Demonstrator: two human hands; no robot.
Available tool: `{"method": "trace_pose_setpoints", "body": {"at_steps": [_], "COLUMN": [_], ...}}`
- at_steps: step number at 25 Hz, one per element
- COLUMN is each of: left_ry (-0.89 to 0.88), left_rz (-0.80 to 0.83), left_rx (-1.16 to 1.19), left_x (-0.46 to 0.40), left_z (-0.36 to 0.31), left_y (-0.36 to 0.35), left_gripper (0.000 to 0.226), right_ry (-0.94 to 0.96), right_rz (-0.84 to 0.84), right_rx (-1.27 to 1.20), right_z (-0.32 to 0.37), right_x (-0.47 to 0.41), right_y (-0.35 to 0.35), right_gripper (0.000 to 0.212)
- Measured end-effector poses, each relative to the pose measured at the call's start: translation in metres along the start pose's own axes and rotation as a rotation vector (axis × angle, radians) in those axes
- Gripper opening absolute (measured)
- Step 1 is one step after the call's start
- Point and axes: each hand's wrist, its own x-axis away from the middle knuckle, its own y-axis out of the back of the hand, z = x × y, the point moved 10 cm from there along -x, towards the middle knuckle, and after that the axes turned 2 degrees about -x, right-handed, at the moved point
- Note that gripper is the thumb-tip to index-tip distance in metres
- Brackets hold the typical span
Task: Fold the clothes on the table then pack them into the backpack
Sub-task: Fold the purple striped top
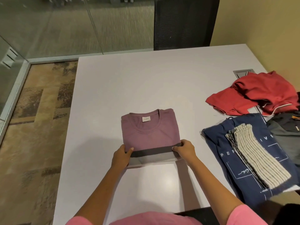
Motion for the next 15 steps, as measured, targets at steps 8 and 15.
{"method": "trace_pose_setpoints", "body": {"at_steps": [8,15], "left_ry": [-0.144,-0.124], "left_rz": [-0.134,-0.128], "left_rx": [-0.011,-0.072], "left_x": [0.021,0.023], "left_z": [-0.04,-0.028], "left_y": [-0.046,-0.061], "left_gripper": [0.024,0.029], "right_ry": [0.235,0.334], "right_rz": [-0.242,-0.657], "right_rx": [0.161,0.263], "right_z": [-0.02,-0.02], "right_x": [0.029,0.025], "right_y": [0.074,0.251], "right_gripper": [0.019,0.025]}}
